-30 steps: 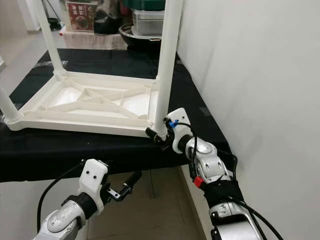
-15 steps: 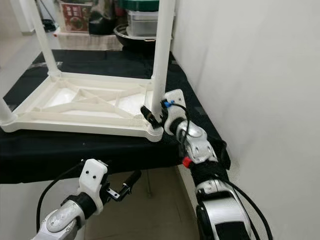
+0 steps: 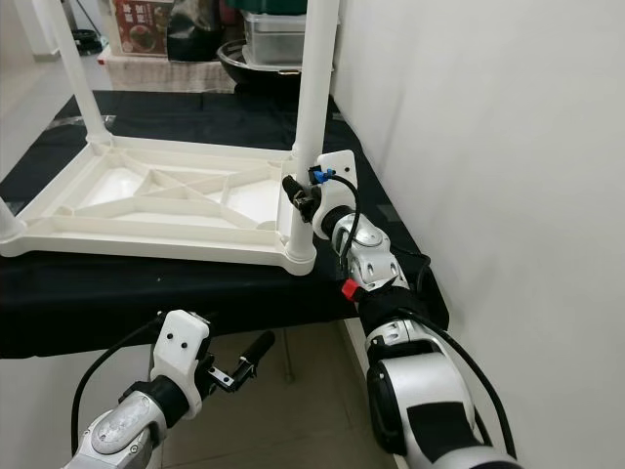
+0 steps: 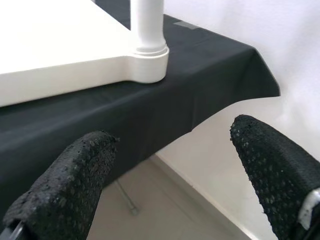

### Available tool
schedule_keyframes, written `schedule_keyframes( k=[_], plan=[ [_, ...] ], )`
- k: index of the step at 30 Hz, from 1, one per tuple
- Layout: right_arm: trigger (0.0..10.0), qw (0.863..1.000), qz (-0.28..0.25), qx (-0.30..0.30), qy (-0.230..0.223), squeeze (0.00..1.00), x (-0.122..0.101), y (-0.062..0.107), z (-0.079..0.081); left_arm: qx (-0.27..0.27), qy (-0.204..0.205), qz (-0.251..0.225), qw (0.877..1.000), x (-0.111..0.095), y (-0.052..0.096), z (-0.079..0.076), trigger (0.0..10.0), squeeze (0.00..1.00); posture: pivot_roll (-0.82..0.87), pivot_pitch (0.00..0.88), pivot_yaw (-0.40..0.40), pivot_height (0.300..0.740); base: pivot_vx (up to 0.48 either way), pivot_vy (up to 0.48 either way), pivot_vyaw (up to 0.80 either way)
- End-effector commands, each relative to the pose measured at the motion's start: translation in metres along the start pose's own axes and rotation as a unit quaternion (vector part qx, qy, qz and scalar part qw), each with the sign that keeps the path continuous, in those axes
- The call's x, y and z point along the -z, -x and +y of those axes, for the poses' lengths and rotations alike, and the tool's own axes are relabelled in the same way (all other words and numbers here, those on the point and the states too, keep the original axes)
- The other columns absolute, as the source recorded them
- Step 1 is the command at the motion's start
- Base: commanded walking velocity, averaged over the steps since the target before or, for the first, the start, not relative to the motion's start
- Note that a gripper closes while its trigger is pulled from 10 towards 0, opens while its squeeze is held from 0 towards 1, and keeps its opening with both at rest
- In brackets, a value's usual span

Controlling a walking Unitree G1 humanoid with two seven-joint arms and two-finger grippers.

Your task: Building children table

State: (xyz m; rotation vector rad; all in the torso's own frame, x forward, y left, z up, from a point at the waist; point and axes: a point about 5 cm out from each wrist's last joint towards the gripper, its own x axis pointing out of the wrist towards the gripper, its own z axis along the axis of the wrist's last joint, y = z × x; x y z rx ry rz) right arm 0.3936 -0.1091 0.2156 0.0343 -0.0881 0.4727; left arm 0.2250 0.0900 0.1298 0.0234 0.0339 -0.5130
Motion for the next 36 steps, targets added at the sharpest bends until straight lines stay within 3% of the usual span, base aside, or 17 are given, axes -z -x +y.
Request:
schedule_keyframes(
  k=[1, 2, 3, 5, 6, 9, 12, 13, 18, 19, 22, 23, 25, 26, 30, 31, 36],
  plan=[
    [0.0, 0.993, -0.010, -0.113, -0.028, 0.00, -0.001, 0.002, 0.038, -0.002, 0.001, 0.004, 1.000, 0.002, -0.001, 0.000, 10.0, 0.00, 0.06, 0.048, -0.099, 0.740, 0.000, 0.000, 0.00],
    [0.0, 0.985, -0.019, -0.169, -0.042, 0.00, -0.003, 0.009, 0.059, -0.002, 0.000, 0.004, 1.000, 0.002, -0.002, 0.000, 10.0, 0.00, 0.06, 0.047, -0.099, 0.740, 0.000, 0.000, 0.00],
    [0.0, 0.985, -0.019, -0.169, -0.042, 0.00, -0.003, 0.009, 0.059, -0.002, 0.000, 0.004, 1.000, 0.002, -0.002, 0.000, 10.0, 0.00, 0.06, 0.047, -0.099, 0.740, 0.000, 0.000, 0.00],
    [0.0, 0.973, -0.034, -0.219, -0.065, 0.00, -0.008, 0.016, 0.084, -0.002, -0.001, 0.004, 1.000, 0.002, -0.003, 0.000, 10.0, 0.00, 0.05, 0.047, -0.097, 0.740, 0.000, 0.000, 0.00],
    [0.0, 0.973, -0.034, -0.219, -0.065, 0.00, -0.008, 0.016, 0.084, -0.002, -0.001, 0.004, 1.000, 0.002, -0.003, 0.000, 10.0, 0.00, 0.05, 0.047, -0.097, 0.740, 0.000, 0.000, 0.00],
    [0.0, 0.964, -0.056, -0.242, -0.091, 0.00, -0.018, 0.017, 0.108, -0.001, -0.001, 0.003, 1.000, 0.002, -0.005, 0.000, 10.0, 0.00, 0.05, 0.044, -0.098, 0.740, 0.000, 0.000, 0.00],
    [0.0, 0.960, -0.069, -0.252, -0.100, 0.00, -0.022, 0.014, 0.118, -0.001, -0.001, 0.003, 1.000, 0.002, -0.005, 0.000, 10.0, 0.00, 0.05, 0.044, -0.098, 0.740, 0.000, 0.000, 0.00],
    [0.0, 0.953, -0.084, -0.266, -0.120, 0.00, -0.029, 0.012, 0.134, 0.000, -0.001, 0.003, 1.000, 0.002, -0.006, 0.000, 10.0, 0.00, 0.06, 0.046, -0.099, 0.740, 0.000, 0.000, 0.00],
    [0.0, 0.942, -0.091, -0.294, -0.137, 0.00, -0.034, 0.009, 0.152, -0.003, -0.003, 0.006, 1.000, 0.002, -0.006, 0.001, 10.0, 0.00, 0.06, 0.045, -0.102, 0.740, 0.000, 0.000, 0.00],
    [5.9, 0.938, -0.089, -0.306, -0.139, 0.00, -0.035, 0.012, 0.158, -0.005, -0.004, 0.007, 1.000, 0.003, -0.006, 0.001, 10.0, 0.00, 0.06, 0.043, -0.104, 0.740, 0.000, 0.000, 0.00],
    [5.9, 0.942, -0.072, -0.305, -0.123, 0.00, -0.028, 0.015, 0.160, -0.008, -0.007, 0.007, 1.000, 0.003, -0.006, 0.002, 10.0, 0.00, 0.06, 0.043, -0.108, 0.740, 0.000, 0.000, 0.00],
    [10.0, 0.947, -0.058, -0.295, -0.117, 0.00, -0.020, 0.016, 0.155, -0.011, -0.007, 0.007, 1.000, 0.003, -0.006, 0.003, 10.0, 0.00, 0.06, 0.043, -0.107, 0.740, 0.000, 0.000, 0.00],
    [10.0, 0.950, -0.048, -0.288, -0.114, 0.00, -0.015, 0.017, 0.152, -0.013, -0.006, 0.007, 1.000, 0.003, -0.006, 0.003, 10.0, 0.00, 0.06, 0.043, -0.107, 0.740, 0.000, 0.000, 0.00],
    [10.0, 0.954, -0.039, -0.277, -0.107, 1.00, -0.008, 0.020, 0.145, -0.014, -0.007, 0.009, 1.000, 0.003, -0.006, 0.004, 10.0, 0.00, 0.05, 0.047, -0.103, 0.740, 0.000, 0.000, 0.00],
    [10.0, 0.964, -0.017, -0.248, -0.091, 1.00, 0.004, 0.026, 0.126, -0.015, -0.012, 0.011, 1.000, 0.003, -0.009, 0.005, 10.0, 0.00, 0.05, 0.046, -0.101, 0.740, 0.000, 0.000, 0.00],
    [10.0, 0.966, -0.015, -0.243, -0.089, 0.00, 0.005, 0.026, 0.124, -0.015, -0.012, 0.011, 1.000, 0.003, -0.009, 0.005, 10.0, 0.00, 0.05, 0.046, -0.101, 0.740, 0.000, 0.000, 0.00],
    [10.0, 0.955, 0.010, -0.286, -0.081, 0.00, 0.013, 0.040, 0.113, -0.025, -0.018, 0.019, 0.999, 0.004, -0.010, 0.009, 10.0, 0.00, 0.05, 0.047, -0.099, 0.740, 0.000, 0.000, 0.00]
  ],
)
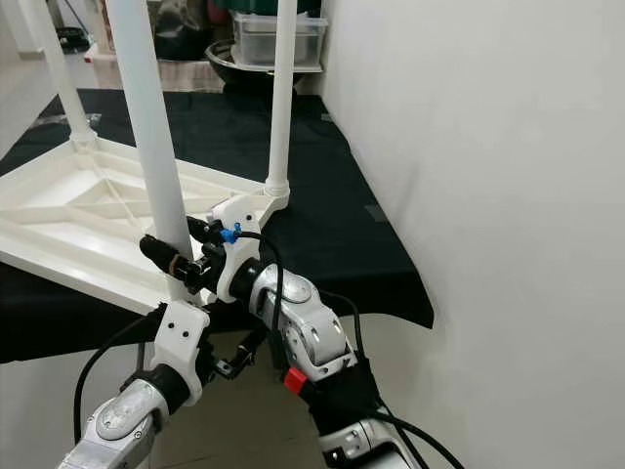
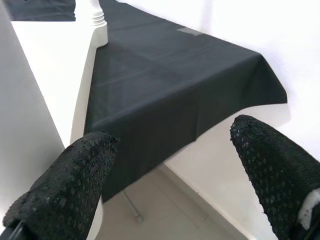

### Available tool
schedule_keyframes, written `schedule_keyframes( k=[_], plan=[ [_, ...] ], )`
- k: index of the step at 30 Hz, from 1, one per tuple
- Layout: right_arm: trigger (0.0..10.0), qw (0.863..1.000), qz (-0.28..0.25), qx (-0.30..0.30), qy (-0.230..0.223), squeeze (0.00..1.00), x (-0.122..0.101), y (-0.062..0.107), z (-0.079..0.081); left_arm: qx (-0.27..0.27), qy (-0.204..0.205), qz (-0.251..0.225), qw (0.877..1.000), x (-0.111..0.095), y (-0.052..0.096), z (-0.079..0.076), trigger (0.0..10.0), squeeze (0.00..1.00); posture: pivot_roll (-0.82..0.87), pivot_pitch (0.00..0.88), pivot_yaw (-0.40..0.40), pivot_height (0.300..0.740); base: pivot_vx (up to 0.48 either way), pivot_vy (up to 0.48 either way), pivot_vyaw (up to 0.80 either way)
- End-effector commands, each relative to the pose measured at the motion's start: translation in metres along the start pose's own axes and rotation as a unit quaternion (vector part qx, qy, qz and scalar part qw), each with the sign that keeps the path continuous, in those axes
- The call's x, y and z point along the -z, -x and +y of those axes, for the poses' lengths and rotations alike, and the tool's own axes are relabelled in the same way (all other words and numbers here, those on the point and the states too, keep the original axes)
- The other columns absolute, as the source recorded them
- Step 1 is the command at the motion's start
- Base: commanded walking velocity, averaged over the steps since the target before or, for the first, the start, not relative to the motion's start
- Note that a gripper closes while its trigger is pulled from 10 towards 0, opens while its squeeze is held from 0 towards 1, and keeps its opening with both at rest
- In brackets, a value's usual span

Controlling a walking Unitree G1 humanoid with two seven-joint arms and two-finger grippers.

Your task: Building children table

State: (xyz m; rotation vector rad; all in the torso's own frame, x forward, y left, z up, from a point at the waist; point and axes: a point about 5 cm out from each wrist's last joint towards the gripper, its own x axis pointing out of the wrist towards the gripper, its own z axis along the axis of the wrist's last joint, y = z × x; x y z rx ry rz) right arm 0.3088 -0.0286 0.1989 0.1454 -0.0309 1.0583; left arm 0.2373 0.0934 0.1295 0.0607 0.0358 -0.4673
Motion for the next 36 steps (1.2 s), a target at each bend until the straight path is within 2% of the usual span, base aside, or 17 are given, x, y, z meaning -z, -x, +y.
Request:
schedule_keyframes(
  k=[1, 2, 3, 6, 8, 9, 10, 12, 14, 16, 17, 18, 20, 26, 29, 31, 36],
  plan=[
    [10.0, 0.999, 0.018, -0.032, -0.016, 0.00, 0.004, 0.011, 0.000, -0.009, -0.009, 0.022, 1.000, 0.007, -0.001, 0.002, 10.0, 0.00, 0.05, 0.045, -0.099, 0.740, 0.000, 0.000, 0.00],
    [10.0, 0.996, 0.038, -0.071, -0.026, 0.00, 0.007, 0.028, -0.004, -0.018, -0.011, 0.031, 0.999, 0.009, -0.001, 0.006, 10.0, 0.00, 0.05, 0.044, -0.098, 0.740, 0.000, 0.000, 0.00],
    [10.0, 0.996, 0.038, -0.071, -0.026, 0.00, 0.007, 0.028, -0.004, -0.018, -0.011, 0.031, 0.999, 0.009, -0.001, 0.006, 10.0, 0.00, 0.05, 0.044, -0.098, 0.740, 0.000, 0.000, 0.00],
    [10.0, 0.988, 0.067, -0.131, -0.048, 0.00, 0.003, 0.069, -0.018, -0.040, -0.021, 0.056, 0.997, 0.016, 0.001, 0.015, 10.0, 0.00, 0.05, 0.036, -0.094, 0.740, 0.000, 0.000, 0.00],
    [10.0, 0.987, 0.069, -0.134, -0.049, 0.00, 0.001, 0.076, -0.022, -0.045, -0.022, 0.061, 0.997, 0.018, 0.002, 0.018, 10.0, 0.00, 0.05, 0.036, -0.094, 0.740, 0.000, 0.000, 0.00],
    [10.0, 0.990, 0.103, -0.093, -0.017, 0.00, 0.007, 0.085, -0.037, -0.051, -0.030, 0.066, 0.996, 0.019, 0.002, 0.023, 10.0, 0.00, 0.05, 0.033, -0.090, 0.740, 0.000, 0.000, 0.00],
    [10.0, 0.990, 0.103, -0.093, -0.017, 0.00, 0.007, 0.085, -0.037, -0.051, -0.030, 0.066, 0.996, 0.019, 0.002, 0.023, 10.0, 0.00, 0.05, 0.033, -0.090, 0.740, 0.000, 0.000, 0.00],
    [10.0, 0.988, 0.150, 0.022, 0.013, 0.00, 0.017, 0.085, -0.065, -0.059, -0.035, 0.071, 0.995, 0.020, 0.002, 0.028, 10.0, 0.00, 0.05, 0.031, -0.092, 0.740, 0.000, 0.000, 0.00],
    [10.0, 0.961, 0.176, 0.212, 0.024, 0.00, 0.023, 0.086, -0.103, -0.065, -0.037, 0.068, 0.995, 0.019, 0.002, 0.032, 10.0, 0.00, 0.05, 0.030, -0.085, 0.740, 0.000, 0.000, 0.00],
    [10.0, 0.961, 0.176, 0.212, 0.024, 0.00, 0.023, 0.086, -0.103, -0.065, -0.037, 0.068, 0.995, 0.019, 0.002, 0.032, 10.0, 0.00, 0.05, 0.030, -0.085, 0.740, 0.000, 0.000, 0.00],
    [10.0, 0.944, 0.186, 0.273, 0.019, 0.00, 0.024, 0.088, -0.114, -0.066, -0.037, 0.066, 0.995, 0.018, 0.001, 0.033, 10.0, 0.00, 0.05, 0.032, -0.086, 0.740, 0.000, 0.000, 0.00],
    [10.0, 0.944, 0.186, 0.273, 0.019, 0.00, 0.024, 0.088, -0.114, -0.066, -0.037, 0.066, 0.995, 0.018, 0.001, 0.033, 10.0, 0.00, 0.05, 0.032, -0.086, 0.740, 0.000, 0.000, 0.00],
    [10.0, 0.926, 0.161, 0.342, 0.010, 0.00, 0.015, 0.080, -0.125, -0.073, -0.044, 0.071, 0.994, 0.017, 0.001, 0.036, 10.0, 0.00, 0.06, 0.047, -0.088, 0.740, 0.000, 0.000, 0.00],
    [10.0, 0.923, 0.139, 0.357, -0.018, 0.00, 0.007, 0.057, -0.124, -0.093, -0.048, 0.087, 0.991, 0.021, 0.008, 0.040, 10.0, 0.00, 0.06, 0.072, -0.096, 0.740, 0.000, 0.000, 0.00],
    [10.0, 0.922, 0.129, 0.361, -0.048, 0.00, 0.002, 0.031, -0.121, -0.127, -0.056, 0.095, 0.986, 0.022, 0.017, 0.049, 10.0, 0.00, 0.06, 0.107, -0.110, 0.740, 0.000, 0.000, 0.00],
    [10.0, 0.922, 0.129, 0.361, -0.048, 0.00, 0.002, 0.031, -0.121, -0.127, -0.056, 0.095, 0.986, 0.022, 0.017, 0.049, 10.0, 0.00, 0.06, 0.107, -0.110, 0.740, 0.000, 0.000, 0.00],
    [10.0, 0.912, 0.136, 0.378, -0.084, 0.00, -0.003, 0.005, -0.117, -0.156, -0.064, 0.081, 0.982, 0.011, 0.020, 0.056, 10.0, 0.00, 0.05, 0.159, -0.123, 0.740, 0.000, 0.000, 0.00]
  ],
)
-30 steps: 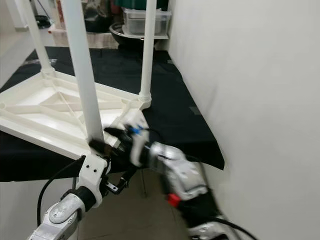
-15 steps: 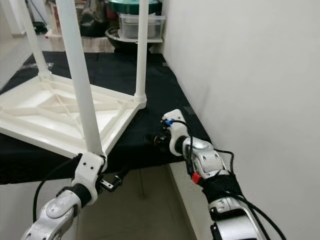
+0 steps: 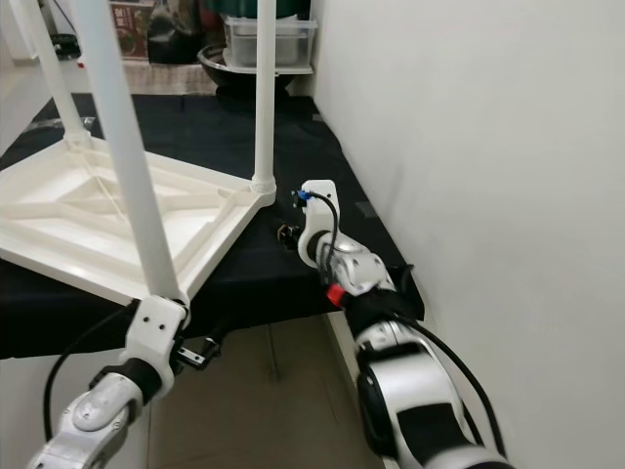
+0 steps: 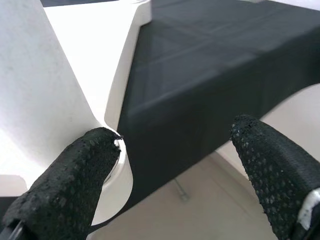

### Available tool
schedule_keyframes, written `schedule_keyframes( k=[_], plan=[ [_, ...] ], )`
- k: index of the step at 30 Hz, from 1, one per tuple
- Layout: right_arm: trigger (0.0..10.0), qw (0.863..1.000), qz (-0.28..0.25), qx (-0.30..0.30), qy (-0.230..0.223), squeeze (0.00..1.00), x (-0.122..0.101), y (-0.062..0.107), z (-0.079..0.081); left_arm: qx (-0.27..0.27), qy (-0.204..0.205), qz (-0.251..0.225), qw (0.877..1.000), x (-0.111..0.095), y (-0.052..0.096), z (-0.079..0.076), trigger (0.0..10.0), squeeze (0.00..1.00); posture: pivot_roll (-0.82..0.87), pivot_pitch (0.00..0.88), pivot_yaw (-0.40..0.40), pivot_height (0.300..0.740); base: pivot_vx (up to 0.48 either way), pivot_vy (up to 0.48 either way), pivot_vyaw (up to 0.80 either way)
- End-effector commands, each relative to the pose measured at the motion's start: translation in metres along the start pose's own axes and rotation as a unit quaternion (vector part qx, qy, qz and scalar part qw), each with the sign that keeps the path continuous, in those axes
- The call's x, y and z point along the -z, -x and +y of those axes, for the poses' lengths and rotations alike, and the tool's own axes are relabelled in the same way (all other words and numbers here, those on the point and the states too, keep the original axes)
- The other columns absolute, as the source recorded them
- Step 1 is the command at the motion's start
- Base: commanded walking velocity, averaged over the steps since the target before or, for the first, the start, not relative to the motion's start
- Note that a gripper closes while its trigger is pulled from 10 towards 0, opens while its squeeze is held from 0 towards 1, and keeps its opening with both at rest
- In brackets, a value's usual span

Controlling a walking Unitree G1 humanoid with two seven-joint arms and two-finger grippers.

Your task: Building children table

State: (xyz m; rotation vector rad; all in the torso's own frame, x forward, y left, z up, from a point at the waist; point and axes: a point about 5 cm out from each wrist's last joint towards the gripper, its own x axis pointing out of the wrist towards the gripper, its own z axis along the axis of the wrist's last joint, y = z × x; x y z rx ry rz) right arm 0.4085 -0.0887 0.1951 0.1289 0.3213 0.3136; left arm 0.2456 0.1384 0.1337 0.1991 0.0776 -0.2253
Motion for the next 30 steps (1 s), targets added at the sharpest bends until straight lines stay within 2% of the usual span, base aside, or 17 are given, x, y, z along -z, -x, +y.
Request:
schedule_keyframes(
  k=[1, 4, 8, 11, 13, 14, 15, 19, 21, 22, 24, 25, 26, 27, 28, 30],
  plan=[
    [10.0, 1.000, 0.011, 0.009, -0.012, 0.00, 0.006, -0.001, -0.002, -0.034, -0.008, 0.042, 0.999, 0.014, 0.003, 0.011, 10.0, 0.00, 0.05, 0.159, -0.123, 0.740, 0.000, 0.000, 0.00],
    [10.0, 1.000, 0.004, -0.008, -0.021, 0.00, -0.005, -0.005, 0.017, -0.047, -0.014, 0.048, 0.998, 0.011, 0.007, 0.013, 10.0, 0.00, 0.04, 0.208, -0.140, 0.740, 0.000, 0.000, 0.00],
    [10.0, 1.000, -0.006, -0.011, -0.021, 0.00, -0.012, -0.007, 0.027, -0.073, -0.018, 0.061, 0.995, 0.012, 0.015, 0.015, 10.0, 0.00, 0.04, 0.227, -0.153, 0.740, 0.000, 0.000, 0.00],
    [10.0, 1.000, -0.005, -0.019, -0.020, 0.00, -0.014, -0.008, 0.033, -0.098, -0.038, 0.079, 0.991, 0.016, 0.023, 0.018, 10.0, 0.00, 0.04, 0.236, -0.160, 0.740, 0.000, 0.000, 0.00],
    [10.0, 0.999, -0.010, -0.025, -0.030, 0.00, -0.016, -0.009, 0.037, -0.120, -0.051, 0.111, 0.985, 0.023, 0.035, 0.019, 10.0, 0.00, 0.04, 0.247, -0.161, 0.740, 0.000, 0.000, 0.00],
    [10.0, 0.999, -0.010, -0.025, -0.030, 0.00, -0.016, -0.009, 0.037, -0.120, -0.051, 0.111, 0.985, 0.023, 0.035, 0.019, 10.0, 0.00, 0.04, 0.247, -0.161, 0.740, 0.000, 0.000, 0.00],
    [10.0, 0.999, -0.010, -0.021, -0.037, 0.00, -0.016, -0.009, 0.037, -0.138, -0.054, 0.132, 0.980, 0.028, 0.045, 0.020, 10.0, 0.00, 0.04, 0.251, -0.161, 0.740, 0.000, 0.000, 0.00],
    [10.0, 0.999, -0.009, -0.020, -0.031, 0.00, -0.015, -0.009, 0.035, -0.163, -0.065, 0.151, 0.973, 0.031, 0.052, 0.025, 10.0, 0.00, 0.04, 0.247, -0.166, 0.740, 0.000, 0.000, 0.00],
    [10.0, 0.999, -0.012, -0.022, -0.028, 0.00, -0.016, -0.009, 0.034, -0.201, -0.089, 0.162, 0.962, 0.032, 0.059, 0.034, 10.0, 0.00, 0.04, 0.248, -0.164, 0.740, 0.000, 0.000, 0.00],
    [10.0, 0.999, -0.012, -0.022, -0.028, 0.00, -0.016, -0.009, 0.034, -0.201, -0.089, 0.162, 0.962, 0.032, 0.059, 0.034, 10.0, 0.00, 0.04, 0.248, -0.164, 0.740, 0.000, 0.000, 0.00],
    [10.0, 0.999, -0.014, -0.015, -0.028, 0.00, -0.017, -0.009, 0.029, -0.240, -0.121, 0.174, 0.947, 0.034, 0.067, 0.053, 10.0, 0.00, 0.04, 0.244, -0.167, 0.740, 0.000, 0.000, 0.00],
    [10.0, 0.999, -0.014, -0.015, -0.028, 0.00, -0.017, -0.009, 0.029, -0.240, -0.121, 0.174, 0.947, 0.034, 0.067, 0.053, 10.0, 0.00, 0.04, 0.244, -0.167, 0.740, 0.000, 0.000, 0.00],
    [10.0, 0.999, -0.014, -0.011, -0.029, 0.00, -0.017, -0.008, 0.027, -0.250, -0.131, 0.179, 0.942, 0.034, 0.070, 0.060, 10.0, 0.00, 0.04, 0.244, -0.167, 0.740, 0.000, 0.000, 0.00],
    [10.0, 0.999, -0.014, -0.011, -0.029, 0.00, -0.017, -0.008, 0.027, -0.250, -0.131, 0.179, 0.942, 0.034, 0.070, 0.060, 10.0, 0.00, 0.04, 0.244, -0.167, 0.740, 0.000, 0.000, 0.00],
    [10.0, 0.999, -0.016, -0.008, -0.029, 0.00, -0.017, -0.008, 0.024, -0.250, -0.127, 0.177, 0.943, 0.033, 0.071, 0.066, 10.0, 0.00, 0.04, 0.240, -0.164, 0.740, 0.000, 0.000, 0.00],
    [10.0, 1.000, -0.015, -0.002, -0.024, 0.00, -0.017, -0.007, 0.019, -0.221, -0.076, 0.138, 0.963, 0.025, 0.064, 0.061, 10.0, 0.00, 0.04, 0.237, -0.165, 0.740, 0.000, 0.000, 0.00]
  ],
)
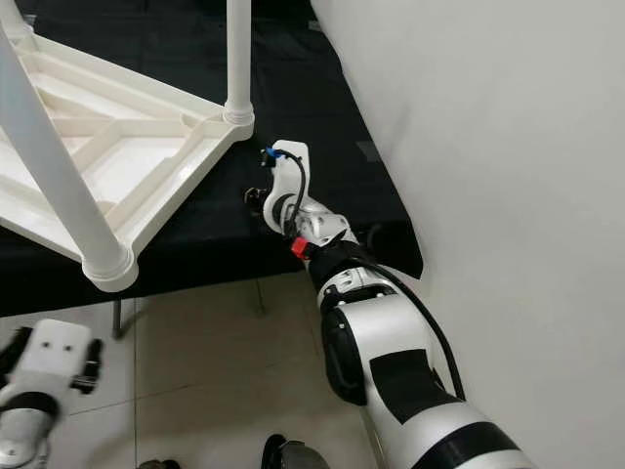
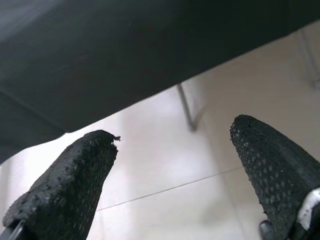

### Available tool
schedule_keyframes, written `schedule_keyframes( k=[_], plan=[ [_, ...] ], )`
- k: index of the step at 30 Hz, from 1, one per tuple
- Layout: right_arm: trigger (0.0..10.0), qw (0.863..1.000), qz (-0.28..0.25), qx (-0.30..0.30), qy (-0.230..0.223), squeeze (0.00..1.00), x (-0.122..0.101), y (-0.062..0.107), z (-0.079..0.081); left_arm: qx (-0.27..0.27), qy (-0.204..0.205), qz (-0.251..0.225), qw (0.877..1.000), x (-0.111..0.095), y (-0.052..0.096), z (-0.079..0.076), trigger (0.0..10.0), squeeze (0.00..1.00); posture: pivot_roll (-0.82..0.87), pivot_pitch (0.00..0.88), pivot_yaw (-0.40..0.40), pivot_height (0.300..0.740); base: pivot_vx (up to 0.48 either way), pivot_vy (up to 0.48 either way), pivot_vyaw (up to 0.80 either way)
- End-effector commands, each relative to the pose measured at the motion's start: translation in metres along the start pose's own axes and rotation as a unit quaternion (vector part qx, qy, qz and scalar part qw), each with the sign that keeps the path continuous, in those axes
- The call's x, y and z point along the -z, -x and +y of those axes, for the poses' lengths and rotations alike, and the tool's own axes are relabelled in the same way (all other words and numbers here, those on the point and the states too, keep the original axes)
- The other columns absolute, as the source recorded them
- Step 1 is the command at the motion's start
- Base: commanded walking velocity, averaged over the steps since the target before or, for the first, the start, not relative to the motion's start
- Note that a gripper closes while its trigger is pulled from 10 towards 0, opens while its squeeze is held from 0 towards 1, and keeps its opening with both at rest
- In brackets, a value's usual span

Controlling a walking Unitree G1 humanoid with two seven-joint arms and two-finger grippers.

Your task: Building children table

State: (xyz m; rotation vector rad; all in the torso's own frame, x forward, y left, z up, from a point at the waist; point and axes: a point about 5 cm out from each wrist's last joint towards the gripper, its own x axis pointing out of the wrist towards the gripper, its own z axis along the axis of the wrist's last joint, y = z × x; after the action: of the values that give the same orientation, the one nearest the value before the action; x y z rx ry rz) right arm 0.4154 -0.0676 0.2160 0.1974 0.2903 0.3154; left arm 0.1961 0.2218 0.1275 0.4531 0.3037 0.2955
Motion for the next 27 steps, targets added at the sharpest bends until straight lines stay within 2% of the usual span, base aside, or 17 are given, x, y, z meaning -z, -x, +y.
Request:
schedule_keyframes(
  k=[1, 3, 4, 5, 7, 8, 10, 12, 14, 17, 18, 19, 20, 23, 24, 26, 27],
  plan=[
    [10.0, 1.000, 0.005, 0.005, 0.007, 0.00, 0.003, 0.000, -0.003, 0.028, 0.027, -0.009, 0.999, -0.002, 0.002, -0.006, 10.0, 0.00, 0.04, 0.237, -0.165, 0.740, 0.000, 0.000, 0.00],
    [10.0, 1.000, 0.007, 0.004, 0.020, 0.00, 0.004, 0.001, -0.006, 0.171, 0.055, -0.024, 0.983, -0.019, 0.014, -0.046, 10.0, 0.00, 0.04, 0.229, -0.154, 0.740, 0.000, 0.000, 0.00],
    [10.0, 1.000, 0.007, 0.004, 0.020, 0.00, 0.004, 0.001, -0.006, 0.171, 0.055, -0.024, 0.983, -0.019, 0.014, -0.046, 10.0, 0.00, 0.04, 0.229, -0.154, 0.740, 0.000, 0.000, 0.00],
    [10.0, 1.000, 0.007, 0.002, 0.027, 0.00, 0.004, 0.001, -0.007, 0.252, 0.053, -0.029, 0.966, -0.026, 0.026, -0.068, 10.0, 0.00, 0.04, 0.226, -0.151, 0.740, 0.000, 0.000, 0.00],
    [10.0, 1.000, 0.007, 0.002, 0.027, 0.00, 0.004, 0.001, -0.007, 0.252, 0.053, -0.029, 0.966, -0.026, 0.026, -0.068, 10.0, 0.00, 0.04, 0.226, -0.151, 0.740, 0.000, 0.000, 0.00],
    [10.0, 0.999, 0.005, 0.003, 0.033, 0.00, 0.003, 0.001, -0.010, 0.379, 0.048, -0.061, 0.922, -0.043, 0.046, -0.096, 10.0, 0.00, 0.04, 0.220, -0.148, 0.740, 0.000, 0.000, 0.00],
    [10.0, 0.999, 0.003, 0.005, 0.037, 0.00, 0.002, 0.002, -0.011, 0.408, 0.037, -0.084, 0.908, -0.050, 0.050, -0.102, 10.0, 0.00, 0.04, 0.220, -0.148, 0.740, 0.000, 0.000, 0.00],
    [10.0, 0.999, 0.003, 0.005, 0.037, 0.00, 0.002, 0.002, -0.011, 0.408, 0.037, -0.084, 0.908, -0.050, 0.050, -0.102, 10.0, 0.00, 0.04, 0.220, -0.148, 0.740, 0.000, 0.000, 0.00],
    [10.0, 0.999, -0.003, 0.014, 0.030, 0.00, 0.001, 0.002, -0.014, 0.391, 0.045, -0.124, 0.911, -0.068, 0.031, -0.103, 10.0, 0.00, 0.04, 0.203, -0.137, 0.740, 0.000, 0.000, 0.00],
    [10.0, 0.999, -0.007, 0.021, 0.030, 0.00, 0.001, 0.003, -0.016, 0.370, 0.046, -0.147, 0.916, -0.077, 0.018, -0.101, 10.0, 0.00, 0.04, 0.201, -0.135, 0.740, 0.000, 0.000, 0.00],
    [10.0, 0.999, -0.018, 0.030, 0.029, 0.00, -0.002, 0.004, -0.020, 0.352, 0.043, -0.168, 0.920, -0.086, 0.003, -0.098, 10.0, 0.00, 0.04, 0.201, -0.132, 0.740, 0.000, 0.000, 0.00],
    [10.0, 0.999, -0.018, 0.030, 0.029, 0.00, -0.002, 0.004, -0.020, 0.352, 0.043, -0.168, 0.920, -0.086, 0.003, -0.098, 10.0, 0.00, 0.04, 0.201, -0.132, 0.740, 0.000, 0.000, 0.00],
    [10.0, 0.998, -0.029, 0.041, 0.022, 0.00, -0.006, 0.005, -0.026, 0.334, 0.042, -0.181, 0.924, -0.092, -0.012, -0.095, 10.0, 0.00, 0.05, 0.192, -0.122, 0.740, 0.000, 0.000, 0.00],
    [10.0, 0.998, -0.029, 0.041, 0.022, 0.00, -0.006, 0.005, -0.026, 0.334, 0.042, -0.181, 0.924, -0.092, -0.012, -0.095, 10.0, 0.00, 0.05, 0.192, -0.122, 0.740, 0.000, 0.000, 0.00],
    [10.0, 0.998, -0.043, 0.050, 0.014, 0.00, -0.010, 0.007, -0.031, 0.315, 0.037, -0.190, 0.929, -0.097, -0.026, -0.092, 10.0, 0.00, 0.04, 0.185, -0.116, 0.740, 0.000, 0.000, 0.00],
    [10.0, 0.998, -0.043, 0.050, 0.014, 0.00, -0.010, 0.007, -0.031, 0.315, 0.037, -0.190, 0.929, -0.097, -0.026, -0.092, 10.0, 0.00, 0.04, 0.185, -0.116, 0.740, 0.000, 0.000, 0.00],
    [10.0, 0.996, -0.059, 0.059, 0.008, 0.00, -0.014, 0.010, -0.038, 0.298, 0.026, -0.201, 0.933, -0.104, -0.040, -0.090, 10.0, 0.00, 0.03, 0.176, -0.109, 0.740, 0.000, 0.000, 0.00]
  ],
)
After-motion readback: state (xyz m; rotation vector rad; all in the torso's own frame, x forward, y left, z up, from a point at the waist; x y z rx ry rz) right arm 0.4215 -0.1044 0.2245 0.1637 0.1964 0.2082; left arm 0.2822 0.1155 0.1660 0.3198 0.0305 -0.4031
